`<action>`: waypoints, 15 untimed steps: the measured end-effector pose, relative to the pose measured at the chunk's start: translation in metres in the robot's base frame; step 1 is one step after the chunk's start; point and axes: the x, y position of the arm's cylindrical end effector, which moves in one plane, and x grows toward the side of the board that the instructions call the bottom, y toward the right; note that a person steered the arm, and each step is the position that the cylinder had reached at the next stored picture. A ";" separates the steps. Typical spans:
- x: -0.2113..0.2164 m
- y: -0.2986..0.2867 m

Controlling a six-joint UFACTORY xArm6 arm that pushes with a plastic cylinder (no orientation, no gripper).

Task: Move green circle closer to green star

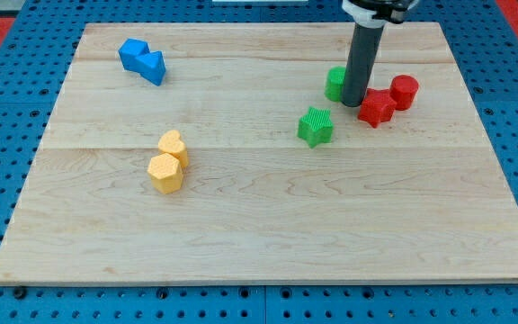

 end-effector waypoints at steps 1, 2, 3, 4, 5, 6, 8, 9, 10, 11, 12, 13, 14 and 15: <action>0.011 -0.020; 0.039 -0.019; 0.035 0.003; 0.019 0.019; -0.016 0.021; -0.042 0.002; -0.075 -0.012; -0.081 -0.054; -0.026 -0.044; -0.018 -0.047; -0.081 -0.047; -0.084 -0.091; -0.014 -0.080; 0.000 -0.078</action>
